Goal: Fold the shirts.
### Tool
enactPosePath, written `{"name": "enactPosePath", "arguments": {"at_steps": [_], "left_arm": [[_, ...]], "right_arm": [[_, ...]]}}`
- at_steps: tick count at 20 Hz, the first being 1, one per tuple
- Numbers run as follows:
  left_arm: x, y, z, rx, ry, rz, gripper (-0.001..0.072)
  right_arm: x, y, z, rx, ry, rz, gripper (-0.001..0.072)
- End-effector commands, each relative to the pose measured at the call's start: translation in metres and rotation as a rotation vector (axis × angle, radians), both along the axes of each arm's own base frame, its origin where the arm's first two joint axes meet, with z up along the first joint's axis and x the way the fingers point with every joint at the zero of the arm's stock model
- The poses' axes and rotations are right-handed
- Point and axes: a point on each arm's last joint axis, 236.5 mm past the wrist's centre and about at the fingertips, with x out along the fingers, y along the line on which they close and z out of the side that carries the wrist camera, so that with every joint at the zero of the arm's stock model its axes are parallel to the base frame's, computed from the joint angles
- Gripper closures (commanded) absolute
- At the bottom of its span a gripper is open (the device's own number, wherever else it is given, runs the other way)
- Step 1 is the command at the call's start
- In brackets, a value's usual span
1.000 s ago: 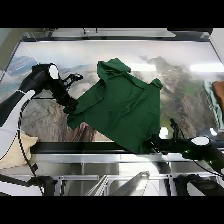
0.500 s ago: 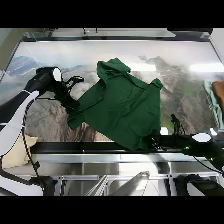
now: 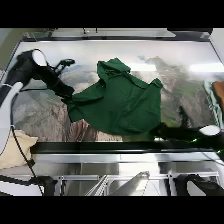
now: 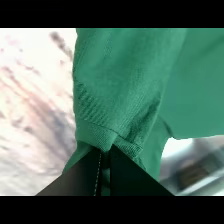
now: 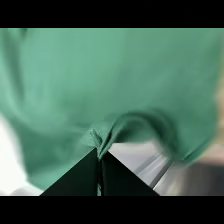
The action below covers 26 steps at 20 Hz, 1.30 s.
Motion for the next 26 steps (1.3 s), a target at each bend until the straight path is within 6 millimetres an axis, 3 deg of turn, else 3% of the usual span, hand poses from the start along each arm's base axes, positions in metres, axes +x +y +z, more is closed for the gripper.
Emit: {"name": "enactPosePath", "arguments": {"at_steps": [1, 4, 7, 8, 9, 11, 14, 17, 20, 24, 26], "left_arm": [[-0.023, -0.021, 0.028, -0.310, 0.143, 0.087, 0.0684], [-0.055, -0.026, 0.008, -0.483, 0.323, 0.190, 0.0684], [-0.088, -0.036, -0.017, -0.614, 0.450, 0.255, 0.0688], [-0.094, -0.036, -0.028, -0.622, 0.472, 0.297, 0.0638], [-0.098, -0.035, -0.037, -0.615, 0.484, 0.322, 0.0372], [-0.099, -0.029, -0.044, -0.612, 0.492, 0.369, -0.0013], [-0.083, -0.021, -0.030, -0.617, 0.466, 0.388, -0.0013], [-0.070, -0.032, -0.020, -0.526, 0.353, 0.313, -0.0013], [-0.067, -0.050, -0.028, -0.282, 0.216, 0.173, -0.0012], [-0.066, -0.045, -0.054, 0.167, 0.048, -0.003, -0.0012], [-0.068, -0.056, -0.058, 0.259, -0.009, -0.077, 0.0005]], "right_arm": [[0.038, -0.081, 0.026, -0.135, -0.068, -0.077, 0.0699], [0.064, -0.104, 0.046, -0.150, -0.124, -0.064, 0.0699], [0.070, -0.099, 0.031, -0.118, -0.081, -0.039, 0.0699], [0.067, -0.095, 0.022, -0.102, -0.049, -0.025, 0.0699], [0.063, -0.090, 0.013, -0.081, -0.014, -0.006, 0.0699], [0.054, -0.082, 0.005, -0.040, 0.037, 0.022, 0.0698], [0.048, -0.079, 0.006, -0.024, 0.053, 0.040, 0.0698], [0.048, -0.079, 0.007, -0.026, 0.051, 0.042, 0.0698], [0.048, -0.079, 0.006, -0.028, 0.048, 0.045, 0.0698], [0.048, -0.079, 0.006, -0.030, 0.043, 0.051, 0.0698], [0.048, -0.079, 0.007, -0.033, 0.037, 0.058, 0.0698]]}}
